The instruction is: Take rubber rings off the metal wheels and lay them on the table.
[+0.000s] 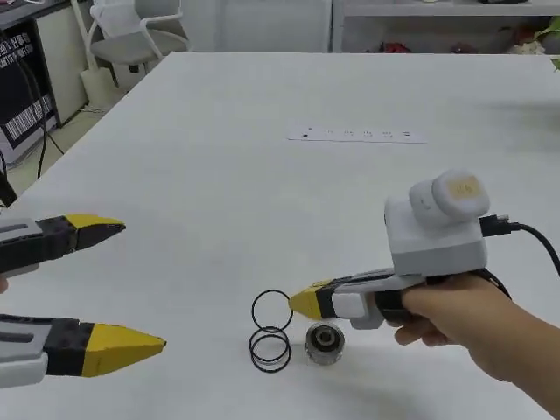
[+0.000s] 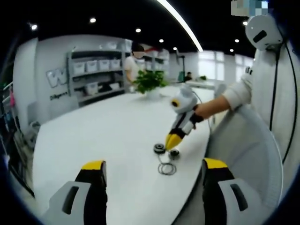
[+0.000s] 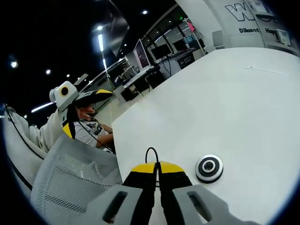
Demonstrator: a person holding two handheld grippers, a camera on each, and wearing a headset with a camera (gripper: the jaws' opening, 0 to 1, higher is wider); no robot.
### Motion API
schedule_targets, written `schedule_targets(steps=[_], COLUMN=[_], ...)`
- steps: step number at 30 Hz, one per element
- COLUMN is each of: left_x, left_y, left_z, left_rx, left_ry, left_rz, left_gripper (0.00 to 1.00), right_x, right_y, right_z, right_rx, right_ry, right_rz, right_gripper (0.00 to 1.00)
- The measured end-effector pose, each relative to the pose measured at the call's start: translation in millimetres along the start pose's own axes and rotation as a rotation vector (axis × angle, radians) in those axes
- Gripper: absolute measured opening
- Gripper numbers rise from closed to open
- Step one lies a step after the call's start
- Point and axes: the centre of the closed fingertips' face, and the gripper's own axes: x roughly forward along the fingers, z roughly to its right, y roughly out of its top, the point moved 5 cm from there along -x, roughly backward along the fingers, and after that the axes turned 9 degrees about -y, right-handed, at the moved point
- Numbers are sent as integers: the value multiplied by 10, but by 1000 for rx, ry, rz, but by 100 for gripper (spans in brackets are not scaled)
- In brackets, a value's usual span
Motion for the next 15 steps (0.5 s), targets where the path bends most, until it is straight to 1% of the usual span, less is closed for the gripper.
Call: schedule_targets(steps=[4, 8, 11, 15], left_x=[-23, -17, -4, 19], left_y=[-58, -103, -85, -72], left_z=[21, 46, 81, 101], left_rx=[-22, -35, -40, -50], left_ry=[17, 22, 23, 26], left_rz=[8, 4, 8, 15], left_gripper=[85, 85, 85, 84], right_x=[52, 87, 101, 119], right_y=[-82, -149, -171, -186], right_z=[-28, -56, -43, -4], right_rx=[-19, -40, -58, -67], right_ry=[7, 7, -8, -36], right_rz=[-42, -74, -82, -86], right_gripper=[0, 0, 0, 0])
